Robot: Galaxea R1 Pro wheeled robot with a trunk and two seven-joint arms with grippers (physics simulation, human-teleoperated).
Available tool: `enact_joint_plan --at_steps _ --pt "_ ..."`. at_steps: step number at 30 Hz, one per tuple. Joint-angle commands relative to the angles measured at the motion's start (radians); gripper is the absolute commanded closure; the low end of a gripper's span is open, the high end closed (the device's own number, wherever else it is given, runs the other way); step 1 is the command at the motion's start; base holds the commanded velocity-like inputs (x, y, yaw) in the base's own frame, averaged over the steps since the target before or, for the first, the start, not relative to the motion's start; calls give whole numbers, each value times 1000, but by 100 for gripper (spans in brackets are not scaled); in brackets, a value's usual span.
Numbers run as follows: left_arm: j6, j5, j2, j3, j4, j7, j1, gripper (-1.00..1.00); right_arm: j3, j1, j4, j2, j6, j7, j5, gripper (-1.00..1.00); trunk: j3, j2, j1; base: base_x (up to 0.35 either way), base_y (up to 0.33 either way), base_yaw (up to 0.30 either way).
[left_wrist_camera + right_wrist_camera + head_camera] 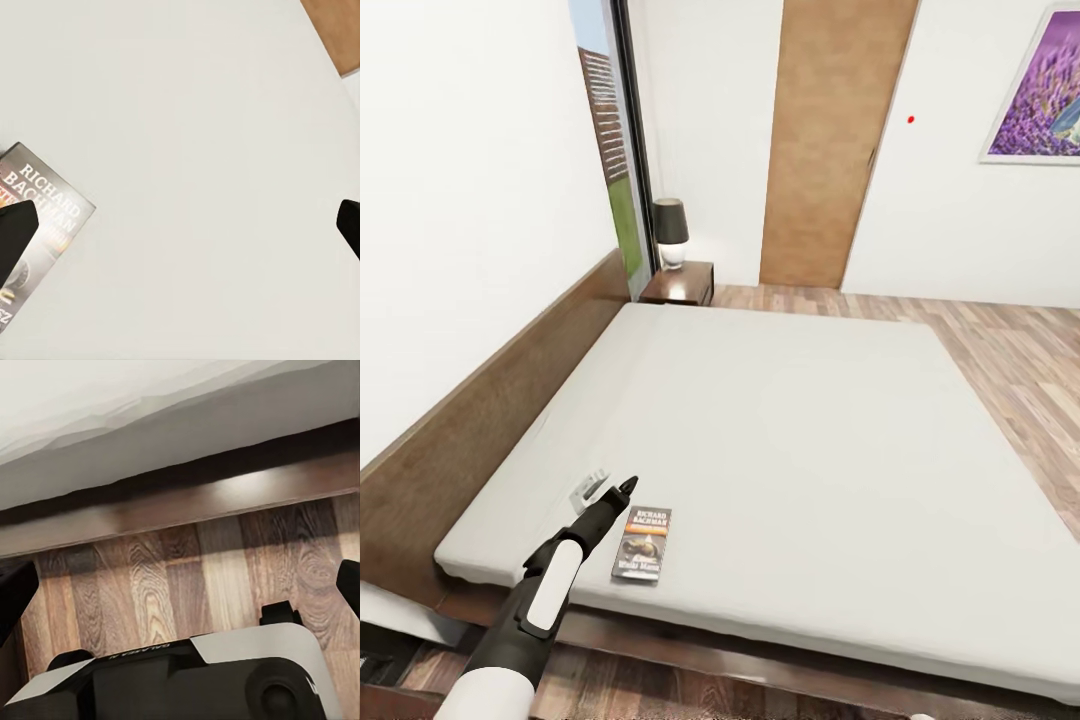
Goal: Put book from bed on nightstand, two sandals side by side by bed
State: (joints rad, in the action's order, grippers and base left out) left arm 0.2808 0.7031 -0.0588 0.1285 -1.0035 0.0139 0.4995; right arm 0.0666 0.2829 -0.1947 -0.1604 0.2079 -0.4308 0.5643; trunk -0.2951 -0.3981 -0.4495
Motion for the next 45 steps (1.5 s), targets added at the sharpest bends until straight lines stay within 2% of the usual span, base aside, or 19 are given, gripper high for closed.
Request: enact_joint_plan --at_steps 1,8,14,20,25,45 --pt "8 10 -1 3 -1 1 1 -100 7 1 1 -1 4 -3 9 -100 -3 -2 0 0 0 0" --pt "7 10 -1 9 -2 1 1 -100 7 1 1 -1 4 -3 9 -100 -14 -2 0 0 0 0" --pt "6 9 0 91 -3 1 1 -100 7 1 1 -1 4 -4 9 -100 -23 -2 0 0 0 0" --pt "6 9 8 129 -6 1 1 -100 7 1 1 -1 4 -4 9 -100 -33 -2 0 0 0 0" --pt "6 10 22 134 -6 1 1 -100 7 1 1 -1 4 -4 9 -100 -41 -2 0 0 0 0" --pt "6 10 24 135 -4 1 1 -100 7 1 1 -1 4 -4 9 -100 -72 -2 0 0 0 0"
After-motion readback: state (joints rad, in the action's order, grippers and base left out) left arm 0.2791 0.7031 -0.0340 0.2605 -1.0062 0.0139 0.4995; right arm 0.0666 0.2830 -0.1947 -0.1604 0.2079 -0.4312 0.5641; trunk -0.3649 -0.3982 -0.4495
